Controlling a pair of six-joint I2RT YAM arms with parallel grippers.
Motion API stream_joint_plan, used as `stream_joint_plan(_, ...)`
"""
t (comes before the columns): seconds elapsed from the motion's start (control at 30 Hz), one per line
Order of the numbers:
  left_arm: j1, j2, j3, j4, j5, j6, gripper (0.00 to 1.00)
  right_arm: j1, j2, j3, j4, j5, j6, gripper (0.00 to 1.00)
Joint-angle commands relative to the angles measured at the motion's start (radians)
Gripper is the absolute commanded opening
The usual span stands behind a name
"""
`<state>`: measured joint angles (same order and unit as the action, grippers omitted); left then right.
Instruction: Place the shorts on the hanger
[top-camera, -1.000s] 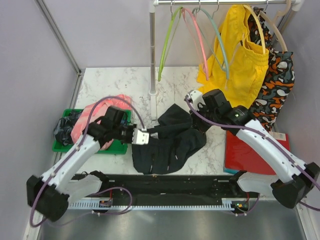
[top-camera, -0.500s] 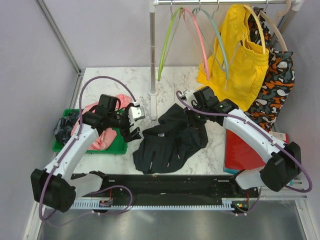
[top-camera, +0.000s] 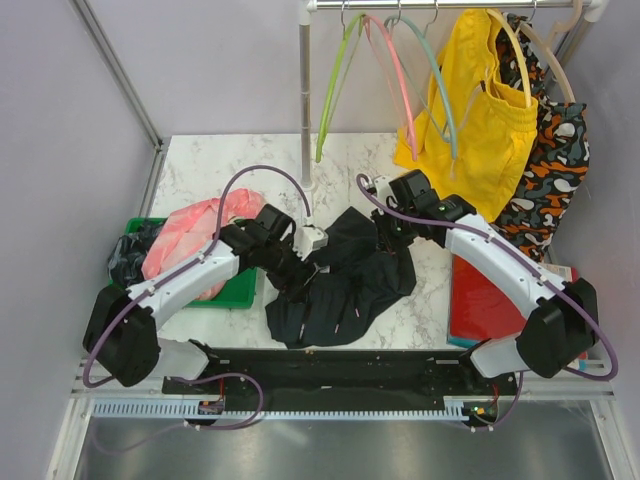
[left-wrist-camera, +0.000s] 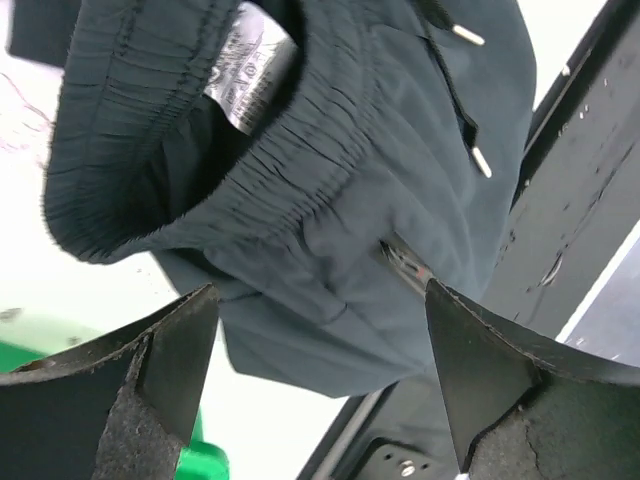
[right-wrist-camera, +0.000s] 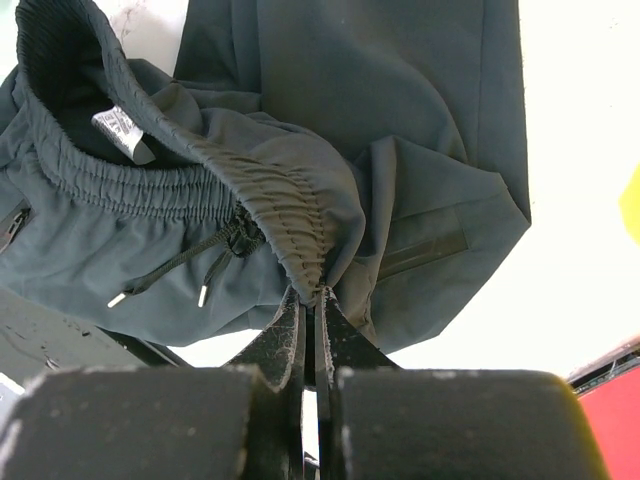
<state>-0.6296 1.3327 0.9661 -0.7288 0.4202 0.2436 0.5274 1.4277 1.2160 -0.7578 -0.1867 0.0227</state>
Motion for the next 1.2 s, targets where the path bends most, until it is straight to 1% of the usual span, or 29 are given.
stream_joint_plan(0.0, -0.001, 0.052, 0.013, 0.074, 0.011, -0.141, 0.91, -0.003, -0.052, 0.017, 0.026, -0.020, 0.006, 0.00)
stream_joint_plan(0.03, -0.001, 0.094, 0.017, 0.075, 0.029, -0.136, 0.91, -0.003, -0.055, 0.016, 0.028, -0.023, 0.005, 0.00)
stream_joint_plan(0.13, -0.001, 0.147, 0.045, 0.078, 0.069, -0.119, 0.87, -0.003, -0.065, 0.011, 0.023, -0.023, 0.011, 0.00)
stream_joint_plan(0.23, -0.001, 0.187, 0.069, 0.085, 0.071, -0.107, 0.69, -0.003, -0.084, 0.011, 0.012, -0.019, 0.013, 0.00)
stream_joint_plan(0.27, -0.001, 0.200, 0.075, 0.083, 0.068, -0.102, 0.55, -0.003, -0.088, 0.011, 0.008, -0.016, 0.010, 0.00)
stream_joint_plan(0.3, 0.001, 0.201, 0.079, 0.072, 0.065, -0.092, 0.46, -0.004, -0.101, 0.008, 0.006, -0.008, 0.006, 0.00)
stream_joint_plan(0.33, 0.007, 0.198, 0.085, 0.059, 0.058, -0.086, 0.28, -0.004, -0.107, 0.008, 0.005, -0.002, 0.000, 0.00)
stream_joint_plan(0.43, 0.031, 0.146, 0.117, 0.003, 0.045, -0.070, 0.12, -0.007, -0.133, 0.014, -0.027, 0.021, -0.012, 0.00)
stream_joint_plan(0.5, 0.042, 0.073, 0.147, -0.053, 0.063, -0.038, 0.08, -0.017, -0.160, 0.025, -0.044, 0.036, -0.012, 0.00)
stream_joint_plan(0.53, 0.042, 0.044, 0.157, -0.072, 0.068, -0.024, 0.03, -0.018, -0.171, 0.031, -0.057, 0.055, -0.013, 0.00)
stream_joint_plan(0.57, 0.042, -0.017, 0.178, -0.095, 0.072, -0.008, 0.02, -0.029, -0.183, 0.039, -0.063, 0.064, -0.013, 0.00)
stream_joint_plan(0.7, 0.050, -0.148, 0.250, -0.171, 0.049, 0.049, 0.02, -0.044, -0.242, 0.132, -0.107, 0.111, -0.050, 0.00)
stream_joint_plan(0.83, 0.065, -0.236, 0.373, -0.219, 0.019, 0.071, 0.02, -0.047, -0.286, 0.236, -0.146, 0.179, -0.053, 0.00)
stream_joint_plan(0.87, 0.068, -0.248, 0.397, -0.219, 0.008, 0.080, 0.02, -0.047, -0.299, 0.261, -0.152, 0.225, -0.055, 0.00)
stream_joint_plan(0.97, 0.079, -0.282, 0.502, -0.199, -0.014, 0.088, 0.02, -0.047, -0.309, 0.387, -0.175, 0.279, -0.058, 0.00)
stream_joint_plan(1.0, 0.082, -0.286, 0.529, -0.193, -0.029, 0.094, 0.02, -0.047, -0.314, 0.454, -0.178, 0.292, -0.072, 0.00)
stream_joint_plan(1.03, 0.082, -0.299, 0.577, -0.182, -0.035, 0.103, 0.02, -0.049, -0.316, 0.486, -0.186, 0.291, -0.084, 0.00)
stream_joint_plan(1.17, 0.082, -0.320, 0.652, -0.095, -0.064, 0.169, 0.02, -0.047, -0.309, 0.651, -0.202, 0.285, -0.148, 0.00)
